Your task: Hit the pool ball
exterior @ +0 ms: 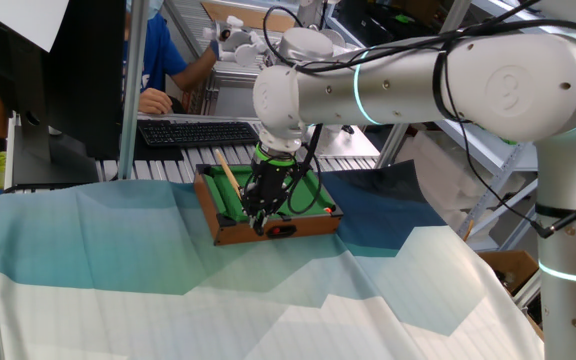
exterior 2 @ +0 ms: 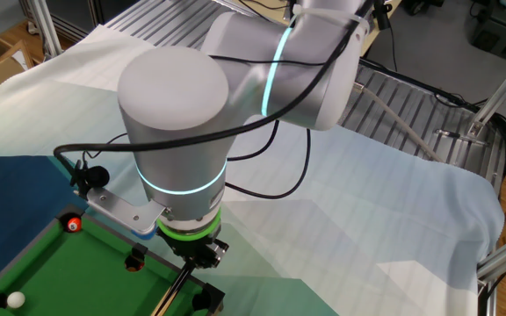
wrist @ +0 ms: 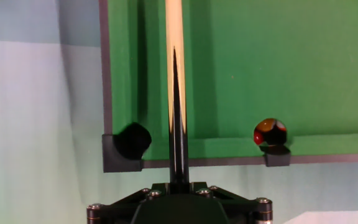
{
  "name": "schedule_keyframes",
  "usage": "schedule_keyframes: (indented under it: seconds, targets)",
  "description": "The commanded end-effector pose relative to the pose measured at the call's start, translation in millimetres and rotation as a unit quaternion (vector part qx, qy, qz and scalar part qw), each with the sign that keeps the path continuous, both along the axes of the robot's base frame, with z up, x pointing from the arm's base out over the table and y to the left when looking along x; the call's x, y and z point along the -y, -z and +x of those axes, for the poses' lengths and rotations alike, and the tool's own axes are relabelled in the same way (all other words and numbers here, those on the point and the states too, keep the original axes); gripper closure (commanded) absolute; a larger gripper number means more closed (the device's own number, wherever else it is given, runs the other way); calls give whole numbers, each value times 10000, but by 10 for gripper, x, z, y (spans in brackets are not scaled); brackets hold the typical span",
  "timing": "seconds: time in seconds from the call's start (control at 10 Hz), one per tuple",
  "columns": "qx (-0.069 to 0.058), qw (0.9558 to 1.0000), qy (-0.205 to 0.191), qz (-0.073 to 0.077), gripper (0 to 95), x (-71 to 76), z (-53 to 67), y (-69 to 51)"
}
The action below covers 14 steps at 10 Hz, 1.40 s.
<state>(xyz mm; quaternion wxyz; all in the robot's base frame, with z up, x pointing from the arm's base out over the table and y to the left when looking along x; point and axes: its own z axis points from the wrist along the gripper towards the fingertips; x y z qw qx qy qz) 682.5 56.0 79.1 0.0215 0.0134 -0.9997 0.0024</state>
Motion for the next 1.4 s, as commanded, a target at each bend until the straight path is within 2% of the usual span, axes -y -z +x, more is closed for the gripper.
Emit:
schedule_keyframes:
  seconds: [0.1, 0.2, 0.4, 0.6, 0.7, 0.8, 0.9, 1.0, 1.1, 1.2, 1.4]
  targets:
    - [25, 9999, 85, -75, 760, 1, -1, 31]
    - [30, 9999, 148, -75, 760, -3, 0, 47]
    - [21, 9998, 199, -74, 380, -4, -1, 51]
    - [-87, 9997, 210, -61, 380, -6, -5, 51]
    - [-202, 9995, 225, -54, 380, -13, -31, 27]
    - [-384, 9989, 269, -3, 570, -11, -133, -136]
    - [-424, 9988, 252, 38, 760, 8, -218, -290]
    - [-434, 9986, 291, 62, 950, 22, -279, -370]
    - [-389, 9981, 475, 81, 950, 29, -412, -470]
    - [-330, 9980, 539, 62, 950, 23, -489, -499]
    - [-340, 9974, 631, 28, 950, 35, -644, -575]
